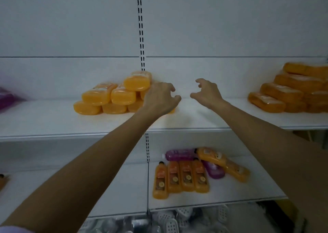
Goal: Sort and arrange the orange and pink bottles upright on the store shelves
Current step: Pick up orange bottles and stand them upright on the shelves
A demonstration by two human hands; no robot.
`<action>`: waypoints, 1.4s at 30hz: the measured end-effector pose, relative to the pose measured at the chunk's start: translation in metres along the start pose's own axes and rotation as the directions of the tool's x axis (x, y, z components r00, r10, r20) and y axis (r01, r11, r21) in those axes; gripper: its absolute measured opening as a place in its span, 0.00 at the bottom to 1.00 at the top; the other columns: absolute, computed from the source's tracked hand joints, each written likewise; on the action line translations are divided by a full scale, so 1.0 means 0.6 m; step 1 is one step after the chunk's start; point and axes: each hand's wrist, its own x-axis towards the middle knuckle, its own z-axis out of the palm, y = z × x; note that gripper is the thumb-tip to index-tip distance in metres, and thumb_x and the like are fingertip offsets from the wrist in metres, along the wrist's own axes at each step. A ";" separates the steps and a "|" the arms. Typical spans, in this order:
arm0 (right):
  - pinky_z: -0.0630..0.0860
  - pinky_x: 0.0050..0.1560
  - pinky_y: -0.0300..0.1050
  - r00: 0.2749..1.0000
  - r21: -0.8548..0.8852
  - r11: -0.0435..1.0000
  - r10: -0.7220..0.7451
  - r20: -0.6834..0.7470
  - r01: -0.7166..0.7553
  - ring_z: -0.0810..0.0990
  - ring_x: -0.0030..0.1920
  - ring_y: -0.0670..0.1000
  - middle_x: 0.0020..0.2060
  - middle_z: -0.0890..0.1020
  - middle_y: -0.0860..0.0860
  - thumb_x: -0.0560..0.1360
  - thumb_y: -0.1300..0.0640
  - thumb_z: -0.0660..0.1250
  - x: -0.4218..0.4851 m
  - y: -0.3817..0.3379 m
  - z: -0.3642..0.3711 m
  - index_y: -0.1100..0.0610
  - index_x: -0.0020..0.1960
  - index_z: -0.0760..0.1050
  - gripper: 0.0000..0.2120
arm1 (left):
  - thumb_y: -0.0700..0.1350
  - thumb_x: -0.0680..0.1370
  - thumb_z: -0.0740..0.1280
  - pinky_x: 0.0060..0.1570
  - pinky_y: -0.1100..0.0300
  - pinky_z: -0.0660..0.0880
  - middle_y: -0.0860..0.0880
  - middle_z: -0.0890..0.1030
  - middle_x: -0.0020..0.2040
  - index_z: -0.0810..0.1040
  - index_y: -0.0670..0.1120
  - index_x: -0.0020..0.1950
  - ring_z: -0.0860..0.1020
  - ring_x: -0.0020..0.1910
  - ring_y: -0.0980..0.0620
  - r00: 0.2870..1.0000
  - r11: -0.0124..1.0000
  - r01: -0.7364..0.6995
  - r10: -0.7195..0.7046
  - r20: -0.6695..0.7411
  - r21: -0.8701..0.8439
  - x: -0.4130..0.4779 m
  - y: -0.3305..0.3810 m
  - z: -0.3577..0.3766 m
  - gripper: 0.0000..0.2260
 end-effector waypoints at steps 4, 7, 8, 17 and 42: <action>0.69 0.60 0.49 0.998 -0.112 0.993 -0.037 -0.055 0.031 0.68 0.66 0.57 0.66 0.69 0.59 0.72 0.56 0.69 -0.084 0.075 -0.028 0.59 0.71 0.64 0.30 | 0.49 0.76 0.64 0.52 0.54 0.75 0.45 0.79 0.58 0.77 0.43 0.61 0.77 0.54 0.48 0.997 0.997 -0.063 0.065 0.049 -0.042 -0.068 0.039 0.056 0.16; 0.70 0.53 0.47 0.996 -0.141 0.990 -0.024 -0.081 0.012 0.72 0.59 0.57 0.61 0.71 0.58 0.72 0.57 0.69 -0.145 0.141 -0.044 0.60 0.66 0.69 0.24 | 0.49 0.76 0.64 0.52 0.53 0.74 0.45 0.79 0.56 0.77 0.44 0.60 0.77 0.54 0.47 0.984 0.993 -0.110 0.115 0.135 -0.046 -0.119 0.047 0.106 0.15; 0.71 0.51 0.47 0.996 -0.142 0.990 0.000 -0.087 -0.012 0.74 0.56 0.57 0.59 0.72 0.58 0.71 0.57 0.69 -0.163 0.162 -0.048 0.61 0.63 0.71 0.22 | 0.48 0.76 0.64 0.52 0.53 0.74 0.45 0.79 0.56 0.77 0.44 0.59 0.77 0.53 0.48 0.979 0.992 -0.104 0.114 0.168 -0.070 -0.133 0.046 0.123 0.15; 0.73 0.53 0.48 0.964 -0.145 0.955 0.265 0.022 -0.260 0.75 0.56 0.57 0.56 0.76 0.59 0.71 0.58 0.71 -0.260 0.305 -0.018 0.63 0.59 0.74 0.19 | 0.44 0.75 0.65 0.48 0.56 0.76 0.47 0.82 0.48 0.81 0.44 0.51 0.79 0.47 0.49 0.914 0.979 0.035 0.051 0.402 -0.203 -0.231 -0.001 0.272 0.08; 0.71 0.59 0.52 0.772 -0.266 0.833 0.552 0.316 -0.486 0.72 0.62 0.60 0.61 0.74 0.60 0.73 0.54 0.67 -0.263 0.610 0.139 0.63 0.65 0.67 0.24 | 0.43 0.78 0.63 0.50 0.56 0.74 0.43 0.79 0.56 0.71 0.44 0.65 0.78 0.52 0.44 0.838 0.950 0.251 -0.117 0.534 -0.187 -0.197 -0.011 0.575 0.15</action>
